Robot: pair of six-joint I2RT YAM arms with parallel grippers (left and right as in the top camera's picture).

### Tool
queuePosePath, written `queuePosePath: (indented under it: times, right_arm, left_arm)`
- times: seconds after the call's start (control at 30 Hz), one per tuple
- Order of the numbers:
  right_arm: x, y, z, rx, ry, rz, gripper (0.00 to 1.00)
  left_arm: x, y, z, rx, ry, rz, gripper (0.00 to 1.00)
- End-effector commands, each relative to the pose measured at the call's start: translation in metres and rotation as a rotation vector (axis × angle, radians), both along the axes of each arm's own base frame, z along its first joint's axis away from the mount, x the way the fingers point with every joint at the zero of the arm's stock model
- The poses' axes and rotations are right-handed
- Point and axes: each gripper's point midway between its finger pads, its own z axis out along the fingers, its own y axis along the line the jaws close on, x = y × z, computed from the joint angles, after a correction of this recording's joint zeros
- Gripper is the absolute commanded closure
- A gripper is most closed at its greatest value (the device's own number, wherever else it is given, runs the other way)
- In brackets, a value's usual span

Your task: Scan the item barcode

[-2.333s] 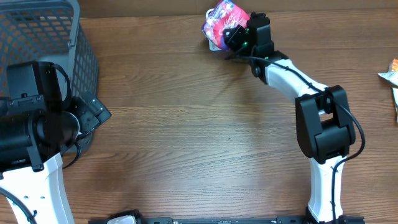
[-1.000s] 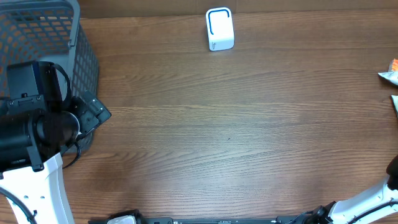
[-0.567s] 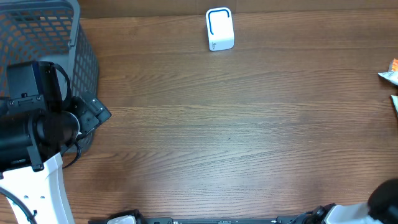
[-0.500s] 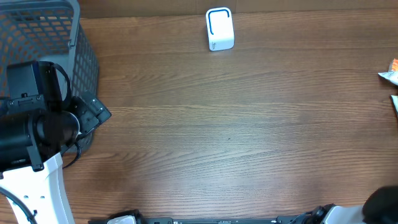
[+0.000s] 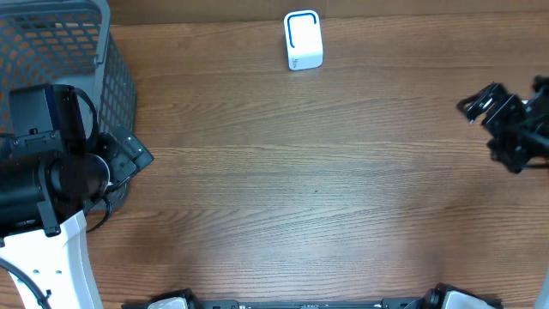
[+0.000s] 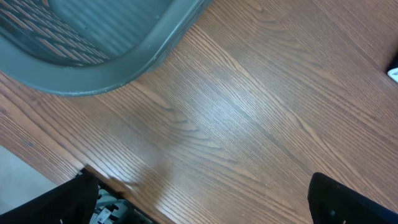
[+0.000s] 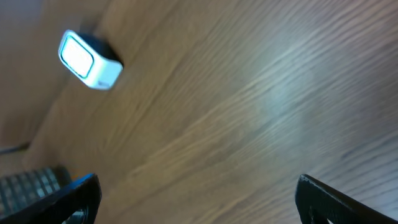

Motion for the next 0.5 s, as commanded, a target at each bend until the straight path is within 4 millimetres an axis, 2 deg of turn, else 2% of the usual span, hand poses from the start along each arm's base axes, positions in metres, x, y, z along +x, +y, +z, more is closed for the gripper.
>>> queuePosePath:
  times: [0.0, 0.23, 0.47]
  right_arm:
    - [-0.023, 0.005, 0.006, -0.065, -0.041, 0.044, 0.0]
    - [-0.075, 0.022, -0.01, -0.021, 0.083, 0.052, 0.0]
    - [-0.11, 0.035, -0.023, 0.051, 0.251, 0.054, 0.0]
  left_arm:
    - [0.0, 0.003, 0.0, 0.003, -0.002, 0.022, 0.0]
    - [0.0, 0.003, 0.0, 0.003, -0.002, 0.022, 0.0]
    - [0.0, 0.003, 0.0, 0.003, -0.002, 0.022, 0.0]
